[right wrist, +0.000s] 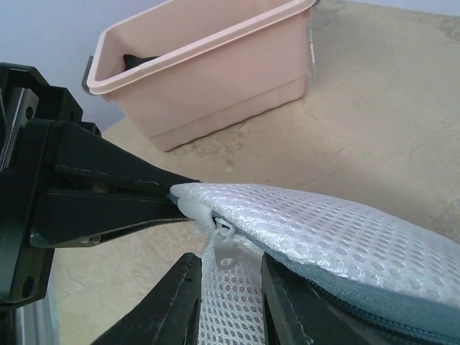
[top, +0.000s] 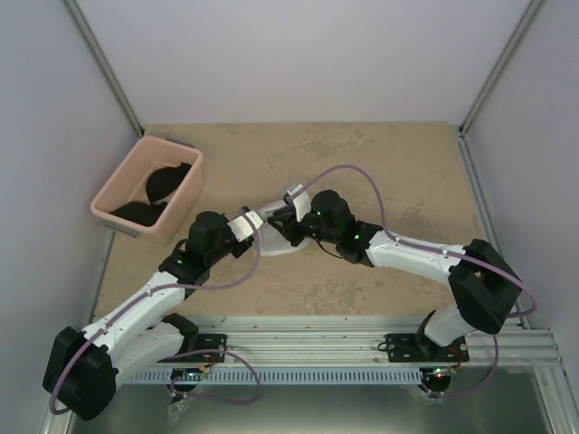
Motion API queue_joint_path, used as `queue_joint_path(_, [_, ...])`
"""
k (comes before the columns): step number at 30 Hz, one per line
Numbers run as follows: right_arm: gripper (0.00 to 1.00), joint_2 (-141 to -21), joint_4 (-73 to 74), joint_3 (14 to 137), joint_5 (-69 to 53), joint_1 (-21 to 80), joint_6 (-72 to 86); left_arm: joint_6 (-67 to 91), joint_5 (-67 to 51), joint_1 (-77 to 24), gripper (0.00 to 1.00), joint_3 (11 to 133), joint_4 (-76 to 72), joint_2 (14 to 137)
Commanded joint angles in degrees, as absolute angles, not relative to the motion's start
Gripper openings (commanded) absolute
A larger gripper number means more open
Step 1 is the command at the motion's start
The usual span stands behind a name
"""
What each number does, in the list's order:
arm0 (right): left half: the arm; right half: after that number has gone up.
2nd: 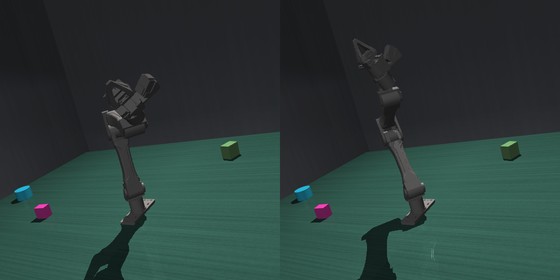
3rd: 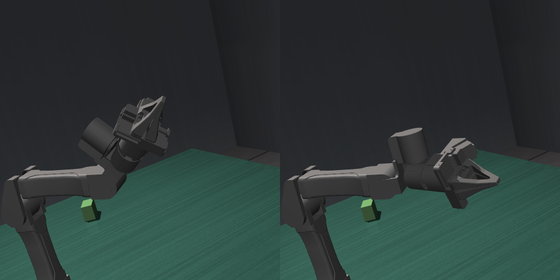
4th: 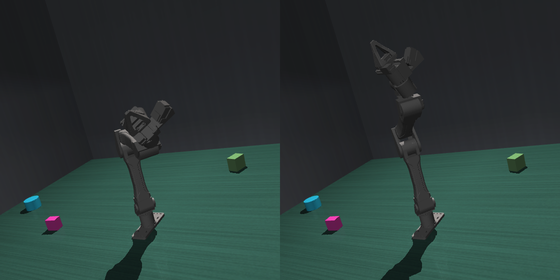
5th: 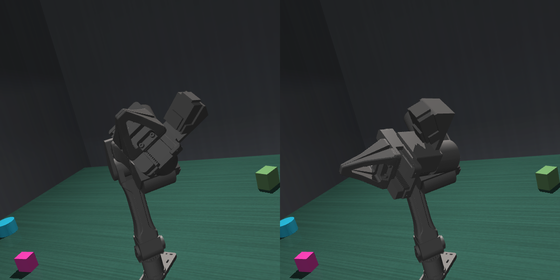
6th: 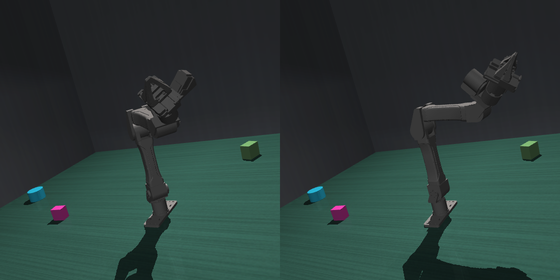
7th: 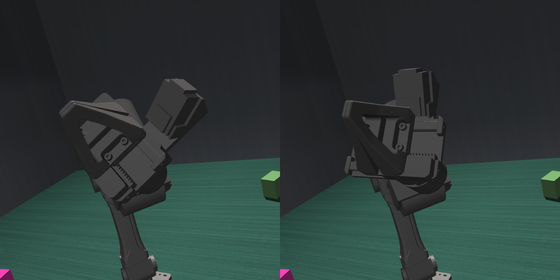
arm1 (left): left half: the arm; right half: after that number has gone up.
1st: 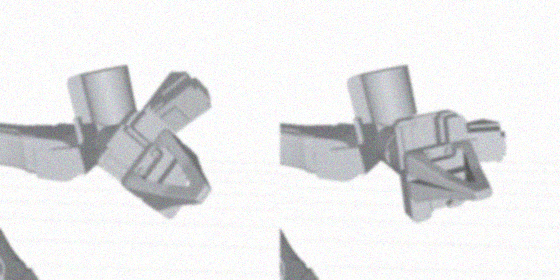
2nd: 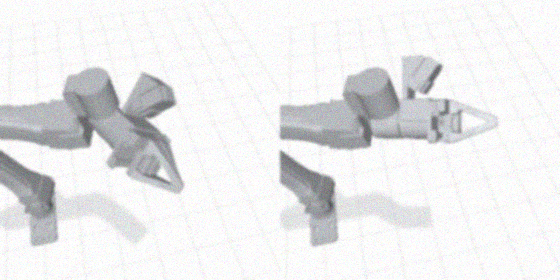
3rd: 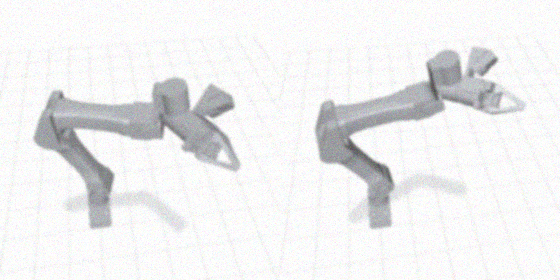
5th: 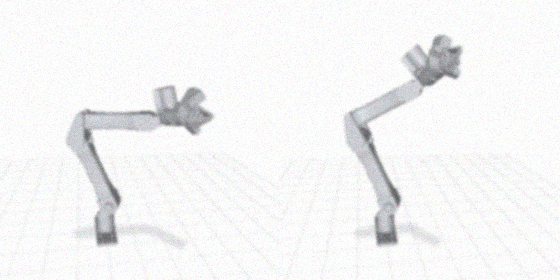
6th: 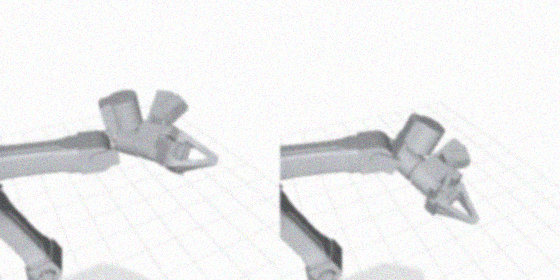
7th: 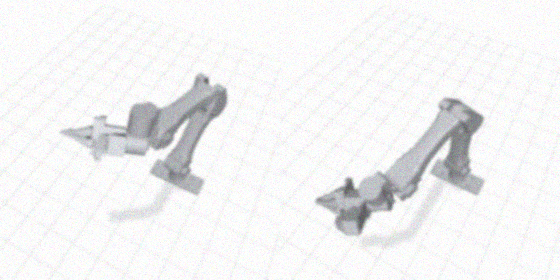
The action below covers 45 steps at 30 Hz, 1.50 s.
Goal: Unzip the laundry bag and remove the bra
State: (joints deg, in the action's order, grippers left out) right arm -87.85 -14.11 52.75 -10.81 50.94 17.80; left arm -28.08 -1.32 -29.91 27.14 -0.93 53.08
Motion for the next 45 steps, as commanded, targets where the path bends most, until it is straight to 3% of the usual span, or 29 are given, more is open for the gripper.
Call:
queue_joint_path(1, [0.23,-89.53,-15.75,54.18,-11.03,50.93,17.84,-27.76,-3.01,-30.32,0.0,26.81,-2.98,51.94])
queue_joint_path(15, [0.15,-91.27,-14.29,57.38,-0.8,53.14,18.7,-30.1,-4.15,-31.59,0.0,26.28,-1.89,51.33])
queue_joint_path(18, [0.1,-90.35,-13.58,57.0,-0.53,53.1,18.3,-29.91,-4.03,-31.63,0.0,25.9,-1.93,51.13])
queue_joint_path(28, [0.09,-87.0,-10.5,55.59,0.32,52.77,15.7,-30.55,-3.68,-31.6,0.0,25.58,-2.22,51.12])
queue_joint_path(32, [0.04,-86.39,-10.12,55.2,0.17,52.76,14.91,-30.79,-3.62,-31.56,0.0,25.57,-2.37,51.23])
queue_joint_path(39, [0.0,-85.56,-9.18,55.16,-7.66,51.79,11.96,-31.9,-3.01,-31.64,0.0,25.18,-2.29,51.33])
queue_joint_path(45, [0.01,-81.39,-4.75,50.58,-21.85,43.39,12.03,-35.95,-2.28,-31.59,0.0,23.25,-1.13,50.74])
